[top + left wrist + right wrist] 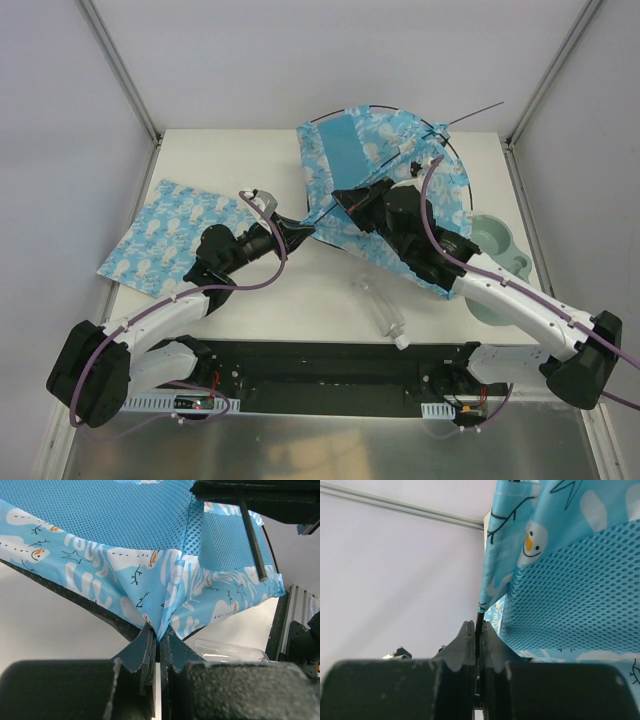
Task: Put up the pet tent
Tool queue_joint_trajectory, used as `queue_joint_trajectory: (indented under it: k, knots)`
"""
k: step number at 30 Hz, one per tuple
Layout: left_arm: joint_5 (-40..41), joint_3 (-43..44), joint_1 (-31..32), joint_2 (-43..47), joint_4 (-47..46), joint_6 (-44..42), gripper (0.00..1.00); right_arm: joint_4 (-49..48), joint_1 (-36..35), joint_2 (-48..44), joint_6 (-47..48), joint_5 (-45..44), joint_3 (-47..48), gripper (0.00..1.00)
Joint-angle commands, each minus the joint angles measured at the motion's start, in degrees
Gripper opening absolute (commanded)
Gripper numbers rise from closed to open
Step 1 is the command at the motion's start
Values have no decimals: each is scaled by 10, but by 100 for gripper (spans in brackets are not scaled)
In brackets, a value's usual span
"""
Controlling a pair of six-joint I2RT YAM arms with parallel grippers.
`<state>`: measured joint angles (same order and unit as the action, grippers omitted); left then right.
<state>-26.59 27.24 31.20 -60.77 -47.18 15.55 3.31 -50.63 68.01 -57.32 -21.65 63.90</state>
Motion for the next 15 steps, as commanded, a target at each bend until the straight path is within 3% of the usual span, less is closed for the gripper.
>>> queue_joint_trajectory:
  k: [1,5,15]
  knots:
    - [-12,3,4,18,-15,-6,0,-30,10,3,65,-99,4,0]
    - [-12,0,5,17,-12,-10,0,-94,10,-8,49,-118,-30,0]
    - [-5,2,5,17,9,-38,0,-101,11,10,4,-149,-26,0]
